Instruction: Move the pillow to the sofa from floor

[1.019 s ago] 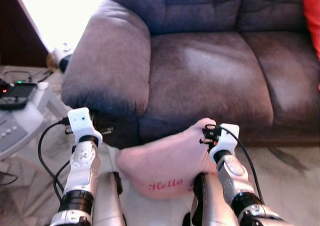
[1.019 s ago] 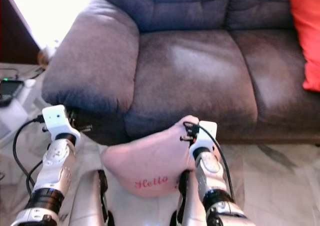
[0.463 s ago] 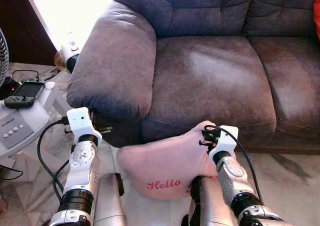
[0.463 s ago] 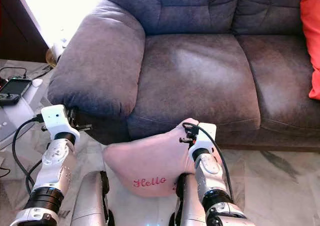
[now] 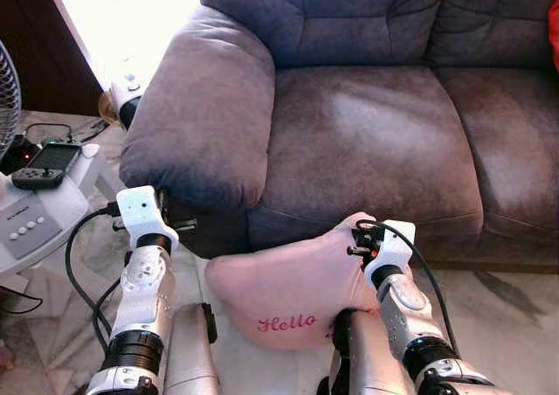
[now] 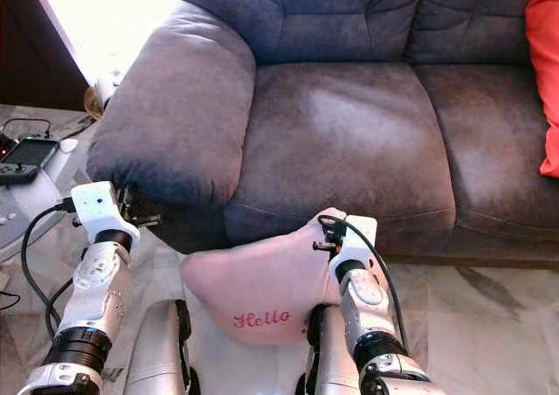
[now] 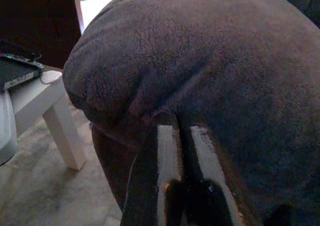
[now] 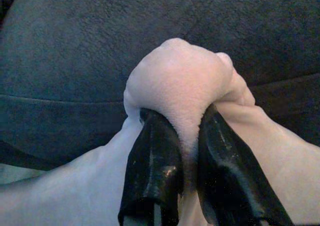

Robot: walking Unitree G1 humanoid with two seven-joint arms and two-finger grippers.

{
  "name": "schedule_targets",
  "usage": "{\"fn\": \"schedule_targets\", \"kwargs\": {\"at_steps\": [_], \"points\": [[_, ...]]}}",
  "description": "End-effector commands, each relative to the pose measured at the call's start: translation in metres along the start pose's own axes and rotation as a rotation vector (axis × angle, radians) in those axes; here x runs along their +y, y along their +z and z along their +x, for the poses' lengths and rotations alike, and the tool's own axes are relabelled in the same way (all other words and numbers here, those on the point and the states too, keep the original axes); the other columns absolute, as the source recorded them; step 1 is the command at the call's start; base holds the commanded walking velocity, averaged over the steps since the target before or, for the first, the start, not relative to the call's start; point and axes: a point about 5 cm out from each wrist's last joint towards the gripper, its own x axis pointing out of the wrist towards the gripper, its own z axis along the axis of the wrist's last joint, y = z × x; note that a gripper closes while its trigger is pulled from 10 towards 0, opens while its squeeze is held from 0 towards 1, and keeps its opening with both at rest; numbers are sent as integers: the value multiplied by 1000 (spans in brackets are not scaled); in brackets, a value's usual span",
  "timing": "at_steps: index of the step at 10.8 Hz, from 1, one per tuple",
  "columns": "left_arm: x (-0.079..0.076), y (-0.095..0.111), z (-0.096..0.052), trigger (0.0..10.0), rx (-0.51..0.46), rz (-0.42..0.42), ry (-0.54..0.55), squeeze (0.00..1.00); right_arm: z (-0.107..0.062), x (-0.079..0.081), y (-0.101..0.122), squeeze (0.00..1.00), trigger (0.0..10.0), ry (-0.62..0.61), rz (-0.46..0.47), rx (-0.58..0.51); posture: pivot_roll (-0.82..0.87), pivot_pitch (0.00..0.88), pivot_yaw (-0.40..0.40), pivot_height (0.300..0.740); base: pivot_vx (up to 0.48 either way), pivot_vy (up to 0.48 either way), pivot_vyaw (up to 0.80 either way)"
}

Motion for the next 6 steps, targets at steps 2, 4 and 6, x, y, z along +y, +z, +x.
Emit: {"fn": "schedule_targets", "kwargs": {"at_steps": [2, 4, 6], "points": [[0, -2, -2, 10000, -7, -7, -15, 0, 14, 9, 70, 0, 10000, 43, -48, -285, 92, 37, -63, 588, -270, 0, 0], [2, -2, -1, 10000, -6, 3, -2, 0, 14, 9, 69, 0, 10000, 44, -48, -283, 93, 36, -63, 588, 0, 0, 0], [2, -2, -1, 10000, -7, 1, -1, 0, 15, 9, 70, 0, 10000, 46, -48, -283, 93, 35, -63, 588, 0, 0, 0]]}}
